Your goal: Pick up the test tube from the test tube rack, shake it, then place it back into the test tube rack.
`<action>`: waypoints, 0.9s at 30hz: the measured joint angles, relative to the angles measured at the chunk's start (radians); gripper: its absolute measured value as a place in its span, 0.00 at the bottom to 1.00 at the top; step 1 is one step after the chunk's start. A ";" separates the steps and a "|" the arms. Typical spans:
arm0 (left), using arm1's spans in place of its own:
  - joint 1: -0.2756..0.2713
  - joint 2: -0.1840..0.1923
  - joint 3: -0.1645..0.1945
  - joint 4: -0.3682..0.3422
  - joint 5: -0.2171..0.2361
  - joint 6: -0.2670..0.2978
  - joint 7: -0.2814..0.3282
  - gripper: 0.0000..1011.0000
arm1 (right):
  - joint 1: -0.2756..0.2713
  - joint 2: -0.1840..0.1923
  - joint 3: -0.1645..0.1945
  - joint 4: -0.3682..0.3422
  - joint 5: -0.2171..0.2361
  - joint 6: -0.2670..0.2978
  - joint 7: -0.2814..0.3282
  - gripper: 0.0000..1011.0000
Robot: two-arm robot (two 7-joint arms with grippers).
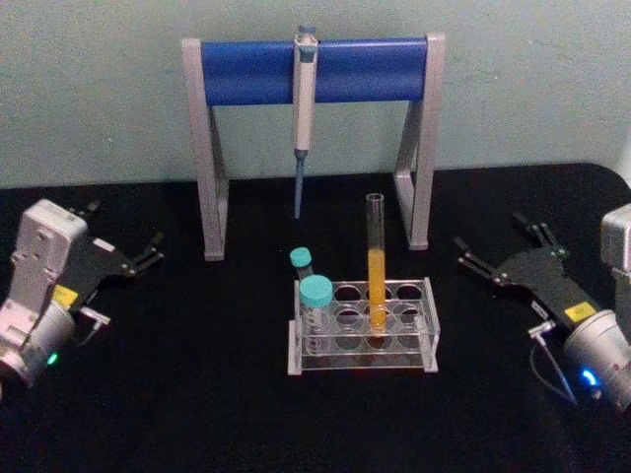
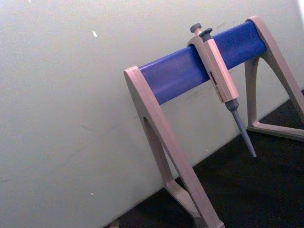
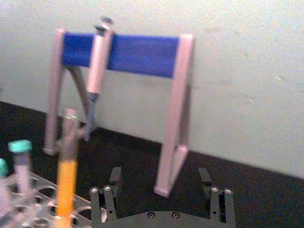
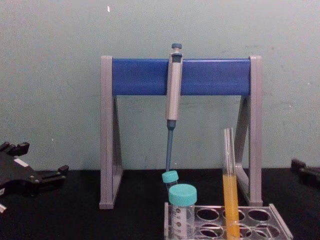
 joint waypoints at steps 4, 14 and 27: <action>0.000 0.000 0.000 0.000 0.000 0.000 0.000 0.99 | -0.001 -0.023 0.001 0.037 -0.024 0.001 -0.022 0.99; 0.000 0.000 0.000 0.000 0.000 0.000 0.000 0.99 | 0.010 -0.063 -0.003 0.122 -0.052 0.039 -0.018 0.99; 0.000 0.000 0.000 0.000 0.000 0.000 0.000 0.99 | 0.018 -0.080 0.001 0.152 -0.063 0.052 0.005 0.99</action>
